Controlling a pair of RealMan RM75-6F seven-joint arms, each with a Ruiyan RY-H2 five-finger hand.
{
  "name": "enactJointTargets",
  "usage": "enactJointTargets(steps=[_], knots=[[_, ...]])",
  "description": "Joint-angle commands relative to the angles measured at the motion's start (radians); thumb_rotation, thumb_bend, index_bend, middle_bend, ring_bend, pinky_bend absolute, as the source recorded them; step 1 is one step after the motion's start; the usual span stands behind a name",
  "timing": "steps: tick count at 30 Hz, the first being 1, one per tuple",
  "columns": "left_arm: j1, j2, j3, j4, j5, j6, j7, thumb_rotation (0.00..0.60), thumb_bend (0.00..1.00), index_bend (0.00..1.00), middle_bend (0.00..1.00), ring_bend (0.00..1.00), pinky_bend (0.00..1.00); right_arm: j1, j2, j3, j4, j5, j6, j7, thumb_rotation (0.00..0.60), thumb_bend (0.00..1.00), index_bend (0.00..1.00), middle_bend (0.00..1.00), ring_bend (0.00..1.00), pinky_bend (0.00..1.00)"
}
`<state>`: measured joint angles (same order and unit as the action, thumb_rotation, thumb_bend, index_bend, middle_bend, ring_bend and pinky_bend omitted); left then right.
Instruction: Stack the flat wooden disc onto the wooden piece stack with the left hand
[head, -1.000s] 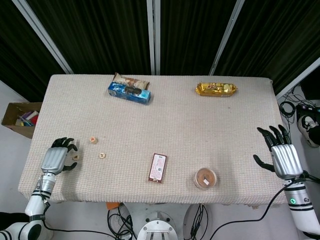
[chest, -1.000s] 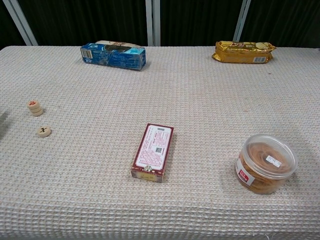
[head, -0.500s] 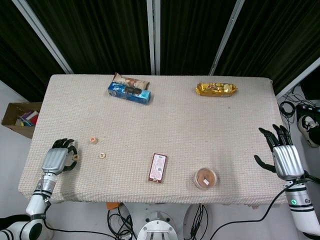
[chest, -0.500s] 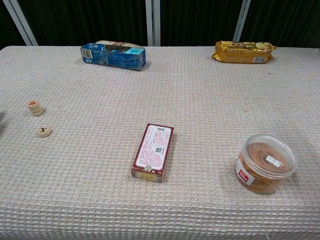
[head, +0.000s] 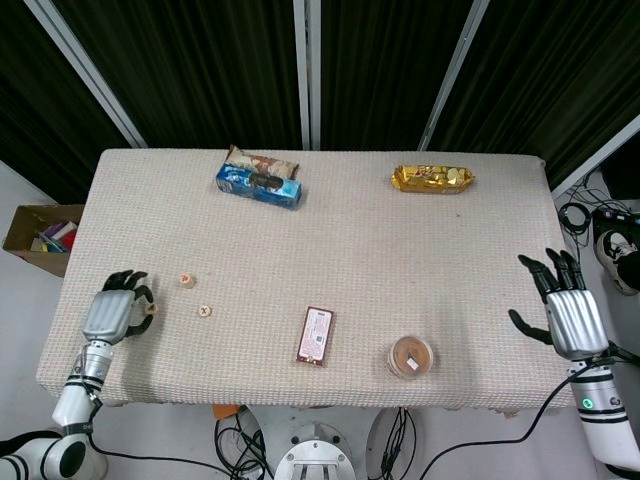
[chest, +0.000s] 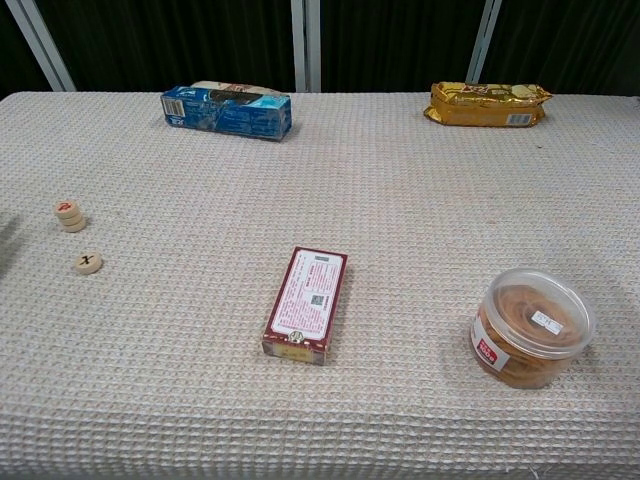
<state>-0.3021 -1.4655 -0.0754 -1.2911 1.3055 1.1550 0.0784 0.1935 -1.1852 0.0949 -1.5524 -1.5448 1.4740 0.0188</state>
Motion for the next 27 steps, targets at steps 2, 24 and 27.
enactJointTargets(steps=[2,24,27], knots=[[-0.031,0.031,-0.041,-0.051,0.016,0.015,-0.008,0.600,0.38,0.51,0.15,0.08,0.10,0.002,0.003,0.002,-0.002,-0.002,0.000,-0.001,0.600,0.18,0.15,0.24,0.02,0.00],[-0.212,-0.021,-0.101,0.005,-0.092,-0.181,0.075,0.600,0.38,0.51,0.15,0.08,0.10,-0.010,0.018,0.005,-0.010,0.013,0.003,0.006,0.600,0.18,0.15,0.24,0.01,0.00],[-0.211,-0.017,-0.096,-0.002,-0.096,-0.178,0.077,0.600,0.38,0.51,0.15,0.08,0.10,-0.010,0.016,0.007,-0.007,0.014,0.003,0.008,0.600,0.18,0.15,0.24,0.01,0.00]])
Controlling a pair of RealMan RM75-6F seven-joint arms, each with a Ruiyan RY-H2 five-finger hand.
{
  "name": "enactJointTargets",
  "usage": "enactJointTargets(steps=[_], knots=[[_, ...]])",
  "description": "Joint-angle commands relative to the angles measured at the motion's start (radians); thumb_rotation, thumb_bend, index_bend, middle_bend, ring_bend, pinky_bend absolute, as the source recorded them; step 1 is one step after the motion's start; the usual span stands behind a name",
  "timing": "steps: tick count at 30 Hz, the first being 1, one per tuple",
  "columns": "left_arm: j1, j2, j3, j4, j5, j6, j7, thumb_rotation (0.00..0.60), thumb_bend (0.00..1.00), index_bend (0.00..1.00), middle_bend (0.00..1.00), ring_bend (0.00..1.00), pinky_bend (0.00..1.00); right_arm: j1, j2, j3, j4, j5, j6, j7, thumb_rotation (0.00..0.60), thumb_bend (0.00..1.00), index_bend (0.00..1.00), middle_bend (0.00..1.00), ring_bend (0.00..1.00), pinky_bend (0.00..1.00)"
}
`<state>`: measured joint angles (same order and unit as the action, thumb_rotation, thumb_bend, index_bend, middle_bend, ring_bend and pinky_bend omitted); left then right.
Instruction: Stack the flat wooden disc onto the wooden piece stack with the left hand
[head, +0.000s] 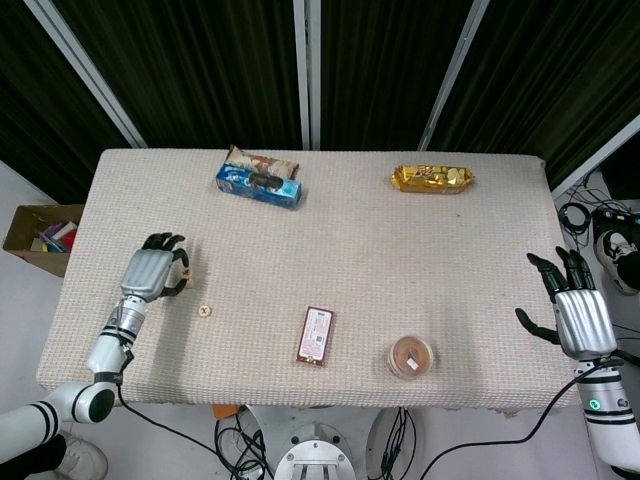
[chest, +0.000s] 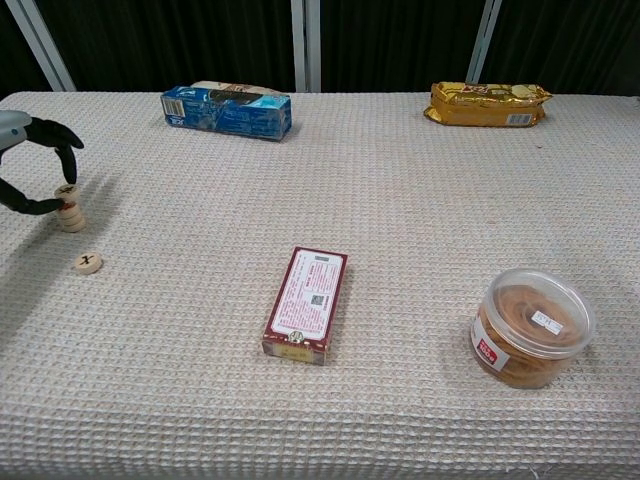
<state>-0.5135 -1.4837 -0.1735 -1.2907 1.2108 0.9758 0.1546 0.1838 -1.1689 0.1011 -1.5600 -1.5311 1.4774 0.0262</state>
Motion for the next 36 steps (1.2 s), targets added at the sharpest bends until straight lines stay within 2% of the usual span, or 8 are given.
enactJointTargets(steps=[1,19,36], knots=[[0.000,0.003,0.004,-0.004,-0.004,0.001,0.002,0.600,0.38,0.51,0.15,0.08,0.10,0.000,-0.001,0.000,0.002,0.000,-0.001,0.001,0.600,0.18,0.15,0.24,0.01,0.00],[-0.005,-0.002,0.028,0.003,-0.010,0.013,0.013,0.600,0.37,0.48,0.15,0.08,0.10,-0.004,-0.007,0.001,0.006,0.005,-0.001,0.004,0.600,0.18,0.15,0.24,0.01,0.00],[-0.008,-0.004,0.042,0.009,-0.015,0.012,0.018,0.600,0.36,0.41,0.14,0.08,0.10,-0.006,-0.010,0.003,0.007,0.010,-0.003,0.003,0.600,0.19,0.15,0.24,0.01,0.00]])
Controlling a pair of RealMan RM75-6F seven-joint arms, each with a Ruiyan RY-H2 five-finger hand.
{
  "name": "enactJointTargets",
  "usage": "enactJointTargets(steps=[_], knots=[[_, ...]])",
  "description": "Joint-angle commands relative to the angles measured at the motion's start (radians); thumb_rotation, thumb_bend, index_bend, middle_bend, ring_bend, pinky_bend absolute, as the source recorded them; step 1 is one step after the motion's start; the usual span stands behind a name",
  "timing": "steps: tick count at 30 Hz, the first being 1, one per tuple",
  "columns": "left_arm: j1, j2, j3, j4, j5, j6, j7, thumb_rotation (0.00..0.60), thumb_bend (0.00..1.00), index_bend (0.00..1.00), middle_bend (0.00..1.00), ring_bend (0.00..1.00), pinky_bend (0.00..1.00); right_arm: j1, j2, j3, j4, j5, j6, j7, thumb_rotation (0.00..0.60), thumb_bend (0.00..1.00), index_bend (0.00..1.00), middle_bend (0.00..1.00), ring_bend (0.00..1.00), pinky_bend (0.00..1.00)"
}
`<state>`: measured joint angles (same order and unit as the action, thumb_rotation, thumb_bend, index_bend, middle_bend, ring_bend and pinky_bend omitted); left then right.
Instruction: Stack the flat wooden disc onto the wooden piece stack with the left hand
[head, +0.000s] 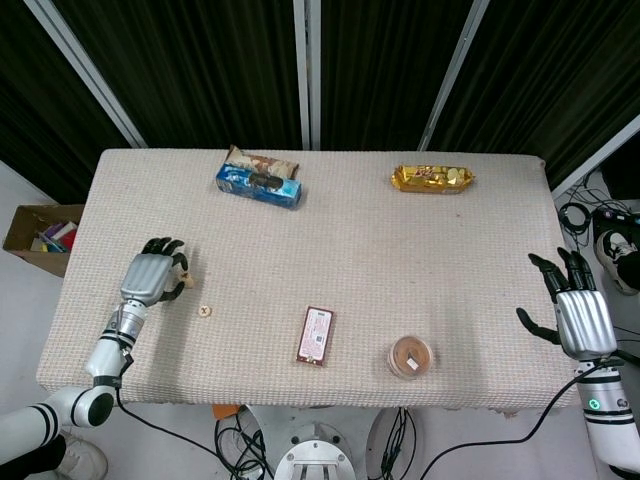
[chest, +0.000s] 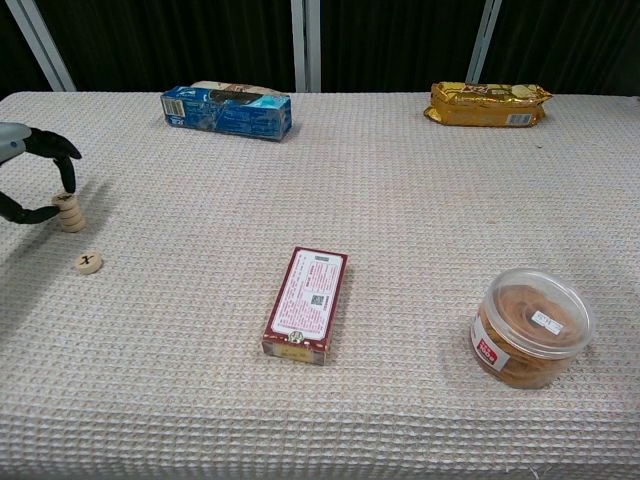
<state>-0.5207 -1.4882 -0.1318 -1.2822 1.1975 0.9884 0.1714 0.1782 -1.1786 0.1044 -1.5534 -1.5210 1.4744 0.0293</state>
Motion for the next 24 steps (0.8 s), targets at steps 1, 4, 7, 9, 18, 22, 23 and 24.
enactJointTargets(steps=[1,4,7,9,18,22,23,24], knots=[[0.000,0.000,0.001,-0.001,-0.003,-0.001,0.003,0.600,0.36,0.40,0.14,0.08,0.10,-0.001,0.000,0.000,0.000,0.000,0.001,0.001,0.600,0.19,0.15,0.24,0.01,0.00],[0.001,0.003,0.003,-0.008,-0.005,0.002,0.006,0.600,0.36,0.38,0.14,0.08,0.10,-0.002,0.000,0.000,0.001,-0.001,0.003,0.004,0.600,0.19,0.15,0.24,0.01,0.00],[0.005,0.009,0.008,-0.020,-0.006,0.004,0.012,0.600,0.36,0.38,0.14,0.08,0.10,-0.003,-0.001,0.000,0.003,-0.001,0.004,0.007,0.600,0.20,0.15,0.24,0.01,0.00],[0.007,0.015,0.010,-0.032,-0.004,0.008,0.014,0.600,0.36,0.38,0.14,0.08,0.10,-0.003,-0.002,0.000,0.005,-0.001,0.005,0.009,0.600,0.20,0.15,0.24,0.01,0.00],[-0.029,0.054,-0.010,-0.075,-0.016,-0.049,-0.016,0.514,0.54,0.34,0.10,0.07,0.10,-0.007,-0.007,-0.001,0.013,-0.005,0.010,0.018,0.600,0.20,0.15,0.24,0.01,0.00],[-0.052,0.054,-0.014,-0.064,-0.048,-0.093,-0.003,0.438,0.55,0.35,0.10,0.07,0.10,-0.010,-0.007,-0.001,0.018,-0.002,0.013,0.024,0.600,0.21,0.15,0.24,0.01,0.00],[-0.055,0.054,-0.014,-0.063,-0.056,-0.099,0.004,0.430,0.54,0.35,0.10,0.07,0.10,-0.011,-0.007,-0.001,0.019,-0.002,0.013,0.025,0.600,0.21,0.15,0.24,0.01,0.00],[-0.056,0.055,-0.013,-0.064,-0.065,-0.103,0.011,0.427,0.54,0.35,0.10,0.07,0.10,-0.012,-0.007,-0.002,0.020,-0.002,0.013,0.027,0.600,0.21,0.15,0.24,0.01,0.00]])
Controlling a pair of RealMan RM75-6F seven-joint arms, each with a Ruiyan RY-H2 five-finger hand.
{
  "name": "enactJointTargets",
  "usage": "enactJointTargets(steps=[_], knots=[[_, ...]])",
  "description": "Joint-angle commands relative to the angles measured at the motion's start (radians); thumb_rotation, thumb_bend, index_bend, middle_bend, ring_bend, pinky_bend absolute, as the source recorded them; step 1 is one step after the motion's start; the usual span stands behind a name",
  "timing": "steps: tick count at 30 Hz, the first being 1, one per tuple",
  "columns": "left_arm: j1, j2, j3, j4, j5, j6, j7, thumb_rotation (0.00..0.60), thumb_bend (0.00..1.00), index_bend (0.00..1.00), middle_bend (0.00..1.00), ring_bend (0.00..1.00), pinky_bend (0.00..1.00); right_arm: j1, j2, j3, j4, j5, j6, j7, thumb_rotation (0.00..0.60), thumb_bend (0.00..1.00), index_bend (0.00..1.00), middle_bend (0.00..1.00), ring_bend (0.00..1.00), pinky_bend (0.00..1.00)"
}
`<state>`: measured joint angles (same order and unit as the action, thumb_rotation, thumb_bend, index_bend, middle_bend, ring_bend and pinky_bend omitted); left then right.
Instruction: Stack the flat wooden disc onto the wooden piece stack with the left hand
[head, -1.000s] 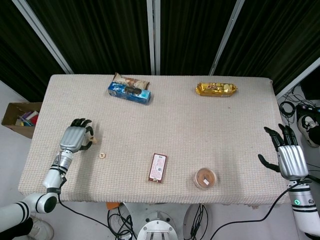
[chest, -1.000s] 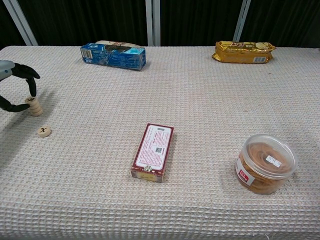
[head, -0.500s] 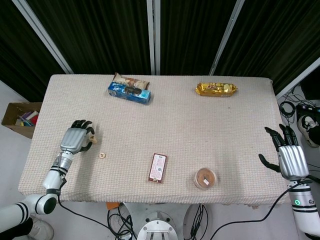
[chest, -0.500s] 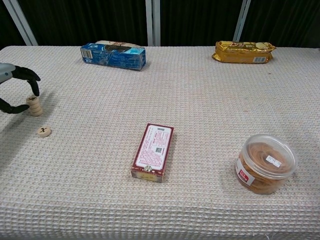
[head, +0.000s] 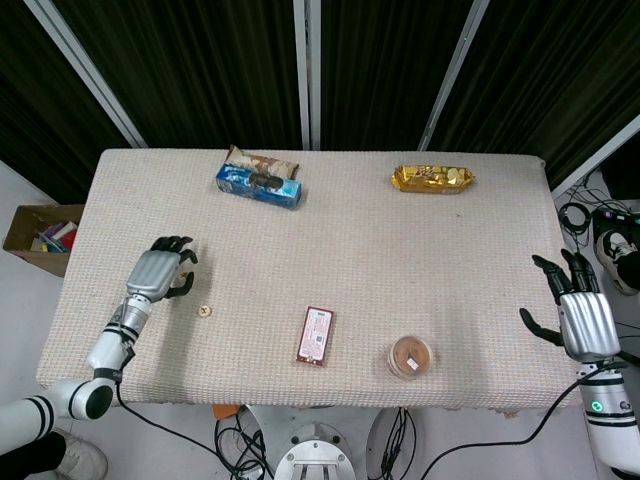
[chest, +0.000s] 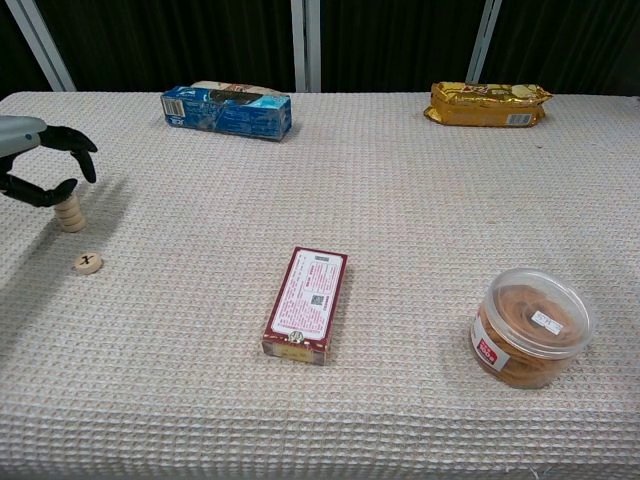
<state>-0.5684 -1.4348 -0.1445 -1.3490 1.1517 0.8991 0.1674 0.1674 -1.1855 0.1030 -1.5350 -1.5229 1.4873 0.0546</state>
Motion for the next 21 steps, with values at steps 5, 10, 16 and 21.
enactJointTargets(steps=[5,10,16,21], knots=[[-0.006,0.016,0.007,-0.029,-0.058,-0.021,0.039,0.391,0.52,0.37,0.10,0.07,0.10,-0.001,-0.002,-0.001,0.007,0.000,-0.002,0.008,0.600,0.21,0.15,0.24,0.01,0.00],[-0.006,0.019,0.014,-0.037,-0.072,-0.026,0.037,0.393,0.52,0.37,0.10,0.07,0.10,0.000,-0.005,0.000,0.010,-0.001,-0.003,0.011,0.600,0.21,0.15,0.24,0.01,0.00],[-0.010,0.017,0.022,-0.035,-0.084,-0.034,0.040,0.394,0.51,0.37,0.10,0.07,0.10,0.000,-0.005,0.000,0.010,-0.001,-0.004,0.011,0.600,0.21,0.15,0.24,0.01,0.00],[-0.010,0.023,0.029,-0.046,-0.093,-0.035,0.046,0.395,0.51,0.37,0.10,0.07,0.10,0.001,-0.005,0.000,0.009,-0.002,-0.006,0.011,0.600,0.21,0.15,0.24,0.01,0.00]])
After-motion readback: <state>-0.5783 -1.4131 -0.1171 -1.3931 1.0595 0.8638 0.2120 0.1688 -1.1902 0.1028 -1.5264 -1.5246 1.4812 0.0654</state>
